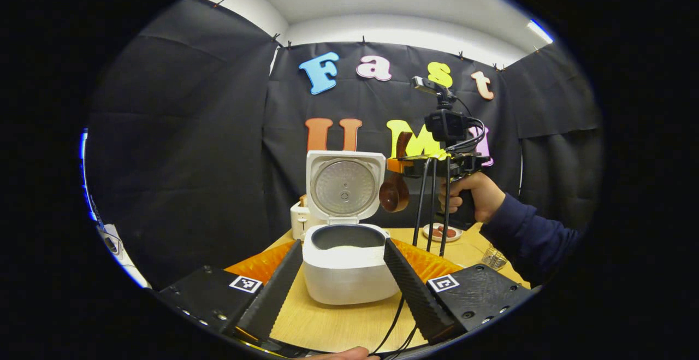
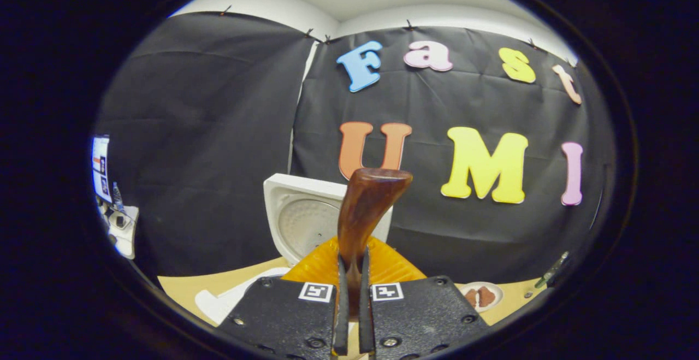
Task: Close the left gripper, press the button to open the rice cooker; take a wooden spoon from the chopstick holder with the right hand, scoop a spoonful of rice and pour it into the rice cooker, then put the wooden spoon back into the chopstick holder.
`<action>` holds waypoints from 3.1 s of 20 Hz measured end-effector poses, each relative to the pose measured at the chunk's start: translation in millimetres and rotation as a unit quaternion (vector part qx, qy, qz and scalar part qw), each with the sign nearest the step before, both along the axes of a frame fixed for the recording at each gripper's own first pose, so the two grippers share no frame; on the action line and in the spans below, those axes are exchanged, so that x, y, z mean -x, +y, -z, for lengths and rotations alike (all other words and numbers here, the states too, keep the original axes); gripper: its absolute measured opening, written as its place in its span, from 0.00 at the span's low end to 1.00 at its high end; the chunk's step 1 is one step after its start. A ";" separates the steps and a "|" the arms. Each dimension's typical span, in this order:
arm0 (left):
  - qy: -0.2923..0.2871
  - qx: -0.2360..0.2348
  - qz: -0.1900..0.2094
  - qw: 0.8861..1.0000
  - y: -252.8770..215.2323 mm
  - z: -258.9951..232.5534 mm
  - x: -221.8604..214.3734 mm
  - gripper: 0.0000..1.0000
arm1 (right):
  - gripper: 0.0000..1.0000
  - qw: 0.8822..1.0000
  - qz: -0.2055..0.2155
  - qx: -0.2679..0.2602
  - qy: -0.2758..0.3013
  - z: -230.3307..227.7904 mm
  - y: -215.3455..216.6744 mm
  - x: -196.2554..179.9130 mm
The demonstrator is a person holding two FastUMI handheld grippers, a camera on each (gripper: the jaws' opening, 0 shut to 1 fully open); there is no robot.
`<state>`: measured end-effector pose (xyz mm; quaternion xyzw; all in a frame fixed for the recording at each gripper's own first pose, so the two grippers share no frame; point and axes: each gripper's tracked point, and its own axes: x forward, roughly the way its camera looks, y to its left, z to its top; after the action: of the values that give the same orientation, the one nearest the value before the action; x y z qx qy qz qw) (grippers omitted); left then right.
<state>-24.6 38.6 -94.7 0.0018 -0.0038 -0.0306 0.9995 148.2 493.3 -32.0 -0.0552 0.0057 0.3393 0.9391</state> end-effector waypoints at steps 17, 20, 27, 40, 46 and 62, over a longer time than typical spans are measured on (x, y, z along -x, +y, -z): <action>-0.035 0.002 0.071 0.997 -77.4 -11.8 -63.9 0.95 | 0.16 0.980 0.194 -0.049 0.018 5.9 -277.7 20.3; -0.033 0.003 0.076 0.997 -86.3 -10.9 -71.8 0.95 | 0.17 0.973 0.223 -0.051 0.026 15.8 -323.1 25.8; -0.026 0.015 0.039 0.999 -85.2 -5.2 -68.3 0.95 | 0.18 0.965 0.252 -0.068 0.039 44.7 -390.4 15.0; -0.004 0.009 0.013 1.000 -89.0 5.1 -88.9 0.96 | 0.22 0.957 0.238 -0.075 0.145 156.9 -398.3 -51.1; -0.009 0.004 0.004 1.000 -76.6 -5.2 -96.7 0.96 | 0.86 0.942 0.319 -0.072 0.077 124.9 -442.7 -52.6; -0.028 0.019 0.040 0.999 -39.7 -83.9 -155.2 0.94 | 0.99 0.955 0.285 -0.078 0.005 86.7 -429.8 83.5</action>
<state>130.5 -1.1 -10.8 -0.0168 -0.0328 -0.0708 0.9968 64.6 63.5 -118.8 0.0241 -0.0005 0.0577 0.9980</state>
